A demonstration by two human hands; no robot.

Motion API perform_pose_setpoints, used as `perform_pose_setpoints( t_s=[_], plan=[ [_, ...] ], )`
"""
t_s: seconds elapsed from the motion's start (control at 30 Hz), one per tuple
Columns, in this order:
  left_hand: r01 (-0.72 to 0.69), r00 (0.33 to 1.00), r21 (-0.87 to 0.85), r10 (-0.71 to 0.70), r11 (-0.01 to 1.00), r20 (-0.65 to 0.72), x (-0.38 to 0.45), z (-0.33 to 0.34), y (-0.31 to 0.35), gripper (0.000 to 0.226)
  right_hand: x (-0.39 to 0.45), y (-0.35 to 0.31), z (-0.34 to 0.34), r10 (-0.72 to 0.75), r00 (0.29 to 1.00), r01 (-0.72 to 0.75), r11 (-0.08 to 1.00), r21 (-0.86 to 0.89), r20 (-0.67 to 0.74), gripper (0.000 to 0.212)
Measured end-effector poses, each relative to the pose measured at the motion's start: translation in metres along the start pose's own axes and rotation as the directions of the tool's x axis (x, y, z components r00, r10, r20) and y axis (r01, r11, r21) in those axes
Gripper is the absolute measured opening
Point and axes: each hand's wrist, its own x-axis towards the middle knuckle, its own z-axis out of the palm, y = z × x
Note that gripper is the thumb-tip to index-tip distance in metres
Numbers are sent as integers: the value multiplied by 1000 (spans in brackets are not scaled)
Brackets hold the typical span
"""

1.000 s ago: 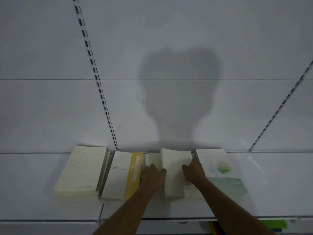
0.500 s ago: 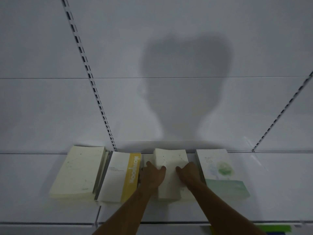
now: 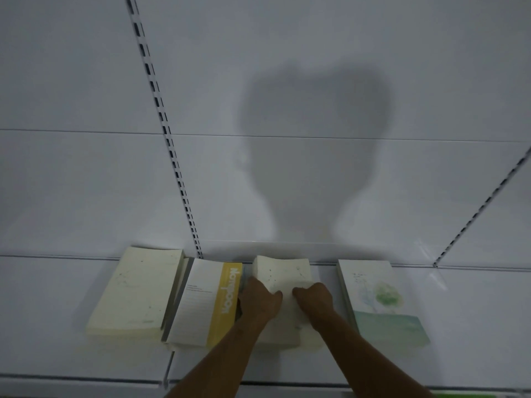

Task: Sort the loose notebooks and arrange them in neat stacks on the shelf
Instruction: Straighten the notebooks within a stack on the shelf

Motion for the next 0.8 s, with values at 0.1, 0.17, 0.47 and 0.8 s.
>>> perform_pose_setpoints(
  t_s=[0.1, 0.17, 0.47, 0.8],
  plan=[
    [-2, 1000, -44, 4, 999, 26, 1, 2, 1, 74, 2, 2, -3, 30, 1000, -30, 1000, -3, -6, 23],
    [0, 999, -75, 2, 997, 34, -1, 5, 2, 78, 1, 4, -7, 62, 998, -62, 998, -5, -15, 22],
    [-65, 997, -52, 67, 997, 39, -13, 15, 3, 72, 5, 16, -13, 78, 997, -77, 995, -59, -2, 58],
    [-108, 993, -57, 104, 993, -62, -31, -16, -3, 46, -46, -20, 8, -316, 946, 249, 846, -472, -67, 78]
  ],
)
